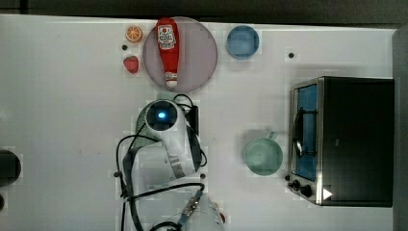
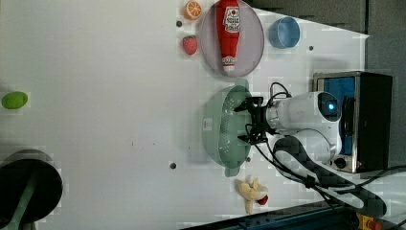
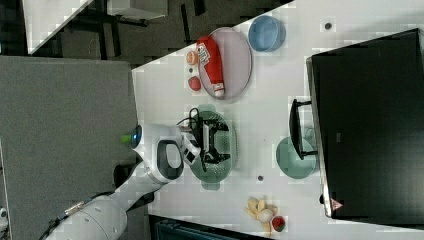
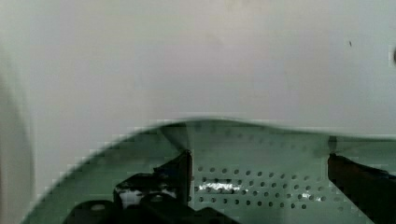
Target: Drag strainer left to right.
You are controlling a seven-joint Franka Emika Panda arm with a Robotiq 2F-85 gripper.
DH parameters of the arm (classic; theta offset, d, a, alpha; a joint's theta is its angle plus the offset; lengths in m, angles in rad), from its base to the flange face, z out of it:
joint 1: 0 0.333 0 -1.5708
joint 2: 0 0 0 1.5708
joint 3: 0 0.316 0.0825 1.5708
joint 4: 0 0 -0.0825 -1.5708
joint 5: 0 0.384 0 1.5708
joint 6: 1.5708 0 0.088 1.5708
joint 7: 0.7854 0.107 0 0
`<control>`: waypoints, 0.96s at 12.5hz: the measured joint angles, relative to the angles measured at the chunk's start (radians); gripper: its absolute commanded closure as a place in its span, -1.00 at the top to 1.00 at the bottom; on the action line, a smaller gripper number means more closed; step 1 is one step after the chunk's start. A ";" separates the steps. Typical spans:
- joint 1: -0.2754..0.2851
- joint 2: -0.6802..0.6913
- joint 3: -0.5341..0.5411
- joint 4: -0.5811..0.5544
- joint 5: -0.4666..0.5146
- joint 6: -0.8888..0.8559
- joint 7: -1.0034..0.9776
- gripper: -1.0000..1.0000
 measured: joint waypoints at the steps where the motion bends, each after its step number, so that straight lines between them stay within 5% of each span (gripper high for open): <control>1: -0.007 -0.008 -0.006 -0.006 -0.001 -0.001 -0.005 1.00; 12: 0.028 -0.024 -0.207 -0.016 0.030 0.051 -0.188 1.00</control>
